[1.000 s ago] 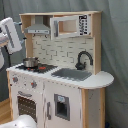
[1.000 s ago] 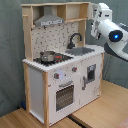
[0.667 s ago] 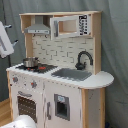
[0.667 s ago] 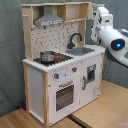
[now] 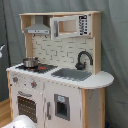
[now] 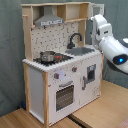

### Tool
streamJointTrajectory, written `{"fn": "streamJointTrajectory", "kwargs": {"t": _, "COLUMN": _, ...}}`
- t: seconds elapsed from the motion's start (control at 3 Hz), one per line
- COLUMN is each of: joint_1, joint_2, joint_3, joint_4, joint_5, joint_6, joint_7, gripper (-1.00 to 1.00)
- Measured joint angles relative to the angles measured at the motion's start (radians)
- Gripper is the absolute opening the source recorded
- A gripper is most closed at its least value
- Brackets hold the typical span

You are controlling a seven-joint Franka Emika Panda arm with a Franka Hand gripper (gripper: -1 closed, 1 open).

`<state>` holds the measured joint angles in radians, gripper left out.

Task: Play with the kitchen

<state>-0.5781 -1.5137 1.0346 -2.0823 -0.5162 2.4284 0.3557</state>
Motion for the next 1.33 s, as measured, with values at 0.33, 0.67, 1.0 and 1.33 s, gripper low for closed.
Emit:
{"fn": "streamJointTrajectory", "kwargs": {"t": 0.33, "joint_1": 0.038, "joint_2": 0.003, "joint_3": 0.065, "joint_4": 0.011, "joint_5": -0.071, "joint_6": -0.028, "joint_7": -0.034, "gripper": 1.00}}
{"fn": "streamJointTrajectory", "kwargs": {"t": 0.67, "joint_1": 0.061, "joint_2": 0.004, "joint_3": 0.137, "joint_4": 0.008, "joint_5": -0.124, "joint_6": -0.039, "joint_7": -0.073, "gripper": 1.00}}
{"fn": "streamJointTrajectory", "kwargs": {"t": 1.0, "joint_1": 0.064, "joint_2": 0.005, "joint_3": 0.208, "joint_4": 0.007, "joint_5": -0.170, "joint_6": -0.039, "joint_7": -0.147, "gripper": 1.00}}
{"fn": "streamJointTrajectory", "kwargs": {"t": 1.33, "joint_1": 0.064, "joint_2": 0.011, "joint_3": 0.277, "joint_4": 0.004, "joint_5": -0.195, "joint_6": -0.027, "joint_7": -0.232, "gripper": 1.00}}
